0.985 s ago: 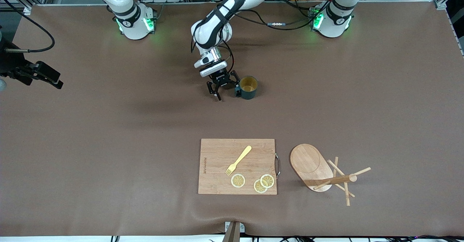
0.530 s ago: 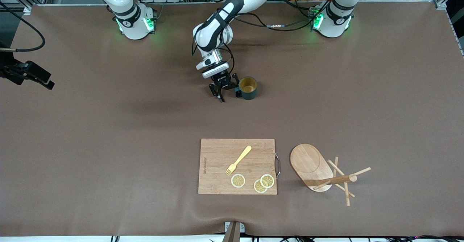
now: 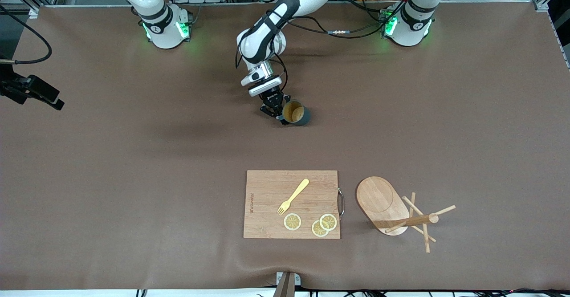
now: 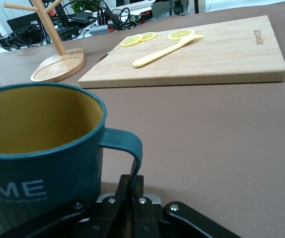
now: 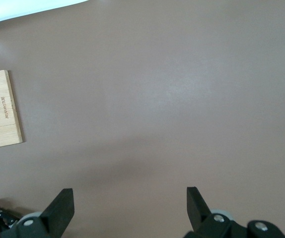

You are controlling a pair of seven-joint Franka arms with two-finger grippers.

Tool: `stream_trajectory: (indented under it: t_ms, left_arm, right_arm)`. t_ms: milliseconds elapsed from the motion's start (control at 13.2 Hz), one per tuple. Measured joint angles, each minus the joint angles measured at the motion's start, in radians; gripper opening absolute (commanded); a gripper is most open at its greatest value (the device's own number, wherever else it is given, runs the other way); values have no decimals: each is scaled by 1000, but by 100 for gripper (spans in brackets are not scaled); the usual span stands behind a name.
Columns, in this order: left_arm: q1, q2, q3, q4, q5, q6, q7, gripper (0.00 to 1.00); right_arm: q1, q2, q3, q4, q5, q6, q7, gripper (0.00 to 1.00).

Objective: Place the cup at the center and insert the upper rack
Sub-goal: 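Lift the mug with the left gripper and carry it toward the stand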

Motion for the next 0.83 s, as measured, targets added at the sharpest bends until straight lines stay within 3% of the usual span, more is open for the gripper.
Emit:
stream_trajectory:
  t_ms: [303, 530, 833]
  left_arm:
    - [21, -48, 3, 26, -40, -4, 7, 0]
    - [101, -162, 9, 69, -193, -4, 164, 0]
    - [287, -295, 10, 150, -393, 5, 298, 0]
  right_arm:
    - [0, 0, 13, 1, 0, 0, 1, 100]
    - [0, 0, 14, 4, 0, 0, 1, 100]
    - [-3, 0, 14, 6, 0, 0, 2, 100]
